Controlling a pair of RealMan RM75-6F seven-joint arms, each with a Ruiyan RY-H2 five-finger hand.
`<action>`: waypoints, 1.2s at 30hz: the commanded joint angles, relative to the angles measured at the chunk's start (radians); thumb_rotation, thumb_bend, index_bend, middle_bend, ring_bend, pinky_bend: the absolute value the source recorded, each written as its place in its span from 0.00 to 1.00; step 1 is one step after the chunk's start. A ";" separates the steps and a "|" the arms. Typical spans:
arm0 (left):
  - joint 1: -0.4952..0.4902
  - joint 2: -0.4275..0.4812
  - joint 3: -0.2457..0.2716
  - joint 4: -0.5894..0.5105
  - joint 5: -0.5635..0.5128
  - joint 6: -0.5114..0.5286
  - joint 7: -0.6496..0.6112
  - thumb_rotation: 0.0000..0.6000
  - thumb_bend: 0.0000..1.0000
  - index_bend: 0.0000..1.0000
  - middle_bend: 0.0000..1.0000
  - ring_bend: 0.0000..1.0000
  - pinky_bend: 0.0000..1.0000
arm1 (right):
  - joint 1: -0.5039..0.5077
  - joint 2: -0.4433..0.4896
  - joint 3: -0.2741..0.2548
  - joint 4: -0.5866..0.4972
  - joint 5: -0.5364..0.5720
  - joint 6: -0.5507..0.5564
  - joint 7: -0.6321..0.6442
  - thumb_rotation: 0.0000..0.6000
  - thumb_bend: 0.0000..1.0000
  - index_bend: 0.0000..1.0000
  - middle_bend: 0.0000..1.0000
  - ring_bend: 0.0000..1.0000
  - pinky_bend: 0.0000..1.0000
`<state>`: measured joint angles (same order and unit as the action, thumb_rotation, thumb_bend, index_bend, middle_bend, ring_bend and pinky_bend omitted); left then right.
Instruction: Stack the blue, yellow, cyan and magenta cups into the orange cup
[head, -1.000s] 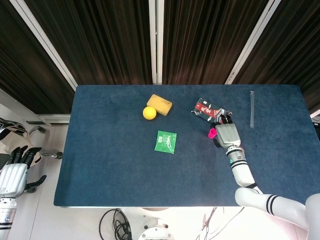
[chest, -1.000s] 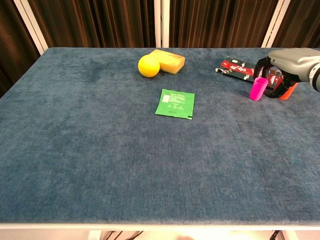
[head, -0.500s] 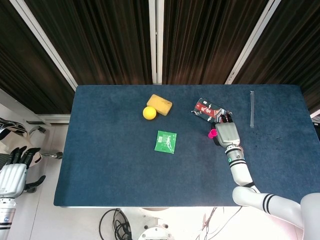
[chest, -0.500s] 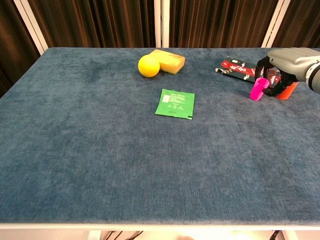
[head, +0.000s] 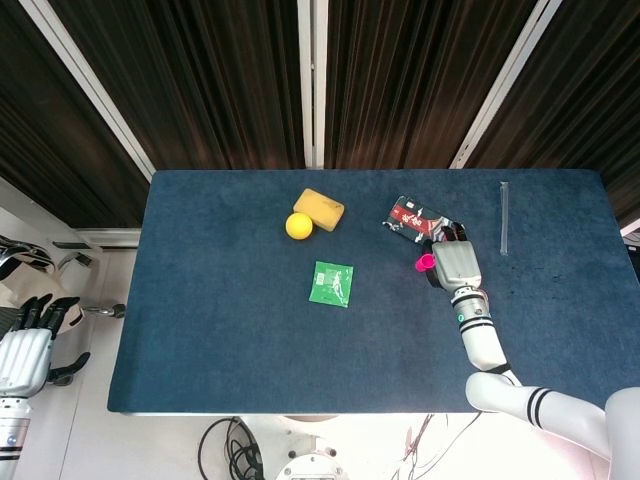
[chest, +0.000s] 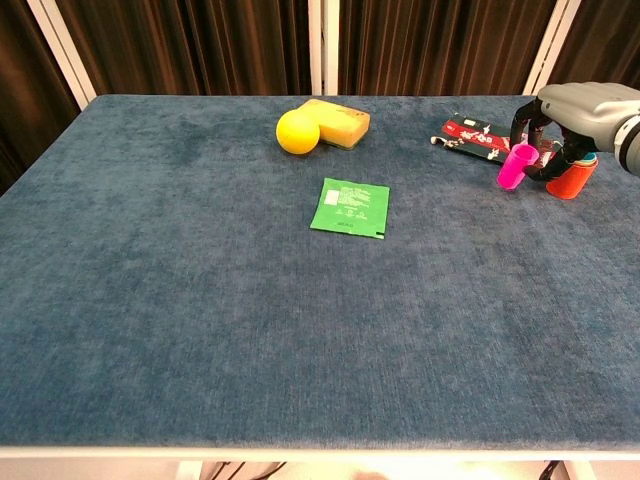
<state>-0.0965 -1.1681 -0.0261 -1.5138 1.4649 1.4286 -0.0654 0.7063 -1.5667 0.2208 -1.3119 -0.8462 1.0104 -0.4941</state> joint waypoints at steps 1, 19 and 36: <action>0.000 0.000 0.000 0.000 0.001 -0.001 0.001 1.00 0.19 0.16 0.14 0.03 0.00 | -0.013 0.041 0.017 -0.054 -0.016 0.028 0.016 1.00 0.33 0.49 0.49 0.12 0.00; -0.006 -0.005 0.002 -0.004 0.010 -0.006 0.012 1.00 0.19 0.16 0.14 0.03 0.00 | -0.086 0.203 0.026 -0.135 0.036 0.057 0.043 1.00 0.33 0.50 0.50 0.12 0.00; -0.008 -0.001 -0.001 -0.003 -0.003 -0.014 0.011 1.00 0.19 0.16 0.14 0.03 0.00 | -0.058 0.155 0.010 -0.073 0.066 0.007 0.019 1.00 0.33 0.49 0.48 0.12 0.00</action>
<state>-0.1043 -1.1695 -0.0271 -1.5167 1.4624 1.4148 -0.0543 0.6466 -1.4102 0.2328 -1.3870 -0.7820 1.0191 -0.4732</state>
